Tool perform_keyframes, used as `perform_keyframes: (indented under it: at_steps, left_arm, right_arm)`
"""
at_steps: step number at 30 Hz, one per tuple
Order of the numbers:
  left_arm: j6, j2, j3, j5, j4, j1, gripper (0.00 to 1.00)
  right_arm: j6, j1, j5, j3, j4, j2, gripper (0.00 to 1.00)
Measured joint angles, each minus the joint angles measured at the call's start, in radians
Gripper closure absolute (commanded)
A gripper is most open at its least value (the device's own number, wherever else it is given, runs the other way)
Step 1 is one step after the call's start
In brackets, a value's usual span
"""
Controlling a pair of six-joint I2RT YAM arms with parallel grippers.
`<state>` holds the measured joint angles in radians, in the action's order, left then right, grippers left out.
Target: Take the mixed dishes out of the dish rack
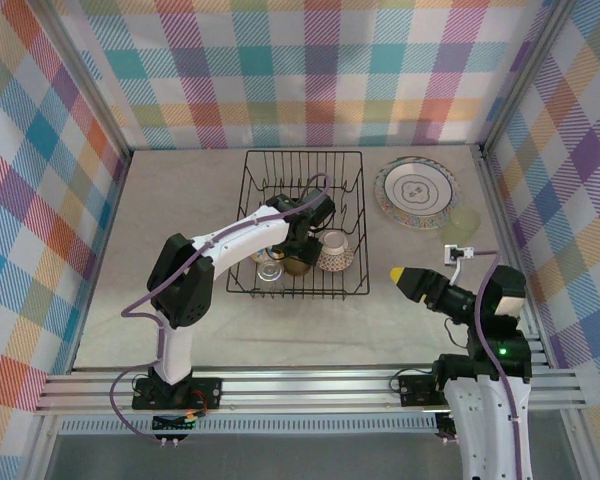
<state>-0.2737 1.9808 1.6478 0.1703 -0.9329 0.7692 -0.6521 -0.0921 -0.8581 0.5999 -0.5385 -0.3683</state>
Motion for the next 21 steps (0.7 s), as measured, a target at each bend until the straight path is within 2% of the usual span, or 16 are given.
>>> perform_keyframes:
  at_steps: [11, 21]
  left_arm:
    - [-0.003, -0.014, -0.002, -0.011, 0.000, 0.000, 0.42]
    - [-0.003, -0.120, 0.005, -0.030, -0.008, 0.000, 0.43]
  right_arm:
    - [-0.029, 0.000, -0.030, -0.030, 0.042, 0.002, 0.01]
    - [-0.048, 0.000, -0.045, -0.035, 0.076, 0.006, 0.01]
